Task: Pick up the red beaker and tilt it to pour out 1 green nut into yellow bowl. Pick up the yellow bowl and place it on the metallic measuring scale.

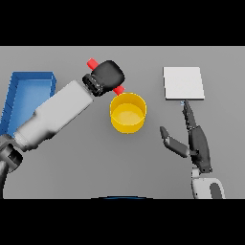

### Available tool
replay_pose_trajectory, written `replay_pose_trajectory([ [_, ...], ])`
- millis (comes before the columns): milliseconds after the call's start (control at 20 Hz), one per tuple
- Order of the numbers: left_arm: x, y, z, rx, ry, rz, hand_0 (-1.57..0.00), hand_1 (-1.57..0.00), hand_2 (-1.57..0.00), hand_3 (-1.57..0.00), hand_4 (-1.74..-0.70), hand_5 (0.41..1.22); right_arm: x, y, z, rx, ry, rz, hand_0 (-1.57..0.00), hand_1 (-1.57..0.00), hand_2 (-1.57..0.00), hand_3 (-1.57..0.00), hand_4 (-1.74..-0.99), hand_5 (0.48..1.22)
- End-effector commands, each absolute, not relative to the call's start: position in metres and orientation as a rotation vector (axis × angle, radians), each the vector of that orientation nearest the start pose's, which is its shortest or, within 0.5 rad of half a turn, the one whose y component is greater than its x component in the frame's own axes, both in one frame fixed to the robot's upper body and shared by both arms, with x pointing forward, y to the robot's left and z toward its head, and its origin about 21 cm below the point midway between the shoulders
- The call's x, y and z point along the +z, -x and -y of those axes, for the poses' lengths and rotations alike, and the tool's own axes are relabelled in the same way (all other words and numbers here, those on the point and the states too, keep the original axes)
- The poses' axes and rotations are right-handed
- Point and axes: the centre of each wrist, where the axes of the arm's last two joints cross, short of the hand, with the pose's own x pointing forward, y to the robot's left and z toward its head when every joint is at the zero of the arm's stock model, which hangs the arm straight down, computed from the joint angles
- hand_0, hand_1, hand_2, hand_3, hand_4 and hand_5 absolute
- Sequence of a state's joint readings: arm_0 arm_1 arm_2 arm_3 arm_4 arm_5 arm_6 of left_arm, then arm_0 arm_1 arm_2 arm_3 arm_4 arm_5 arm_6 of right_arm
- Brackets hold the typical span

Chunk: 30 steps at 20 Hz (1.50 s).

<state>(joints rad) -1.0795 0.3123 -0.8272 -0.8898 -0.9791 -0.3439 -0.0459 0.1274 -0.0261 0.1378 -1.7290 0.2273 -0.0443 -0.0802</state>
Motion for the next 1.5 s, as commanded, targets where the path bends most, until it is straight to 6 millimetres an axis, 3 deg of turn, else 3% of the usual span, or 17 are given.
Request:
replay_pose_trajectory([
  [0, 0.121, -0.404, -0.074, 2.951, 1.243, -1.485, -1.57, -1.57, -1.57, -1.50, -1.73, 1.220, 0.011, -0.220, 0.213, 0.223, 0.161, 1.691, 0.00, 0.00, 0.00, 0.00, -1.213, 0.591],
  [400, 0.127, -0.404, -0.061, 2.786, 1.262, -1.076, -1.57, -1.57, -1.57, -1.56, -1.74, 1.221, 0.011, -0.218, 0.211, 0.206, 0.155, 1.722, 0.00, 0.00, 0.00, 0.00, -1.147, 0.566],
  [550, 0.120, -0.401, -0.053, 2.723, 1.238, -0.967, -1.57, -1.57, -1.57, -1.56, -1.74, 1.221, 0.010, -0.216, 0.209, 0.219, 0.163, 1.714, 0.00, 0.00, 0.00, 0.00, -1.129, 0.566],
  [800, 0.128, -0.403, -0.044, 2.605, 1.271, -0.821, -1.57, -1.57, -1.57, -1.57, -1.73, 1.221, 0.010, -0.216, 0.210, 0.214, 0.166, 1.730, 0.00, 0.00, 0.00, 0.00, -1.133, 0.579],
  [900, 0.135, -0.400, -0.031, 2.529, 1.285, -0.778, -1.57, -1.57, -1.57, -1.57, -1.73, 1.221, 0.013, -0.220, 0.210, 0.217, 0.171, 1.737, 0.00, 0.00, 0.00, 0.00, -1.128, 0.575],
  [1000, 0.154, -0.404, -0.025, 2.477, 1.291, -0.735, -1.57, -1.57, -1.57, -1.57, -1.73, 1.221, 0.011, -0.216, 0.211, 0.218, 0.174, 1.730, 0.00, 0.00, 0.00, 0.00, -1.138, 0.572],
  [1200, 0.229, -0.424, -0.021, 2.394, 1.451, -0.714, -1.57, -1.57, -1.57, -1.57, -1.73, 1.221, 0.013, -0.220, 0.204, 0.218, 0.173, 1.738, 0.00, 0.00, 0.00, 0.00, -1.133, 0.557],
  [1450, 0.316, -0.451, -0.066, 2.412, 1.822, -1.012, -1.57, -1.57, -1.57, -1.57, -1.73, 1.221, 0.012, -0.223, 0.206, 0.221, 0.117, 1.740, 0.00, 0.00, 0.00, 0.00, -1.105, 0.559],
])
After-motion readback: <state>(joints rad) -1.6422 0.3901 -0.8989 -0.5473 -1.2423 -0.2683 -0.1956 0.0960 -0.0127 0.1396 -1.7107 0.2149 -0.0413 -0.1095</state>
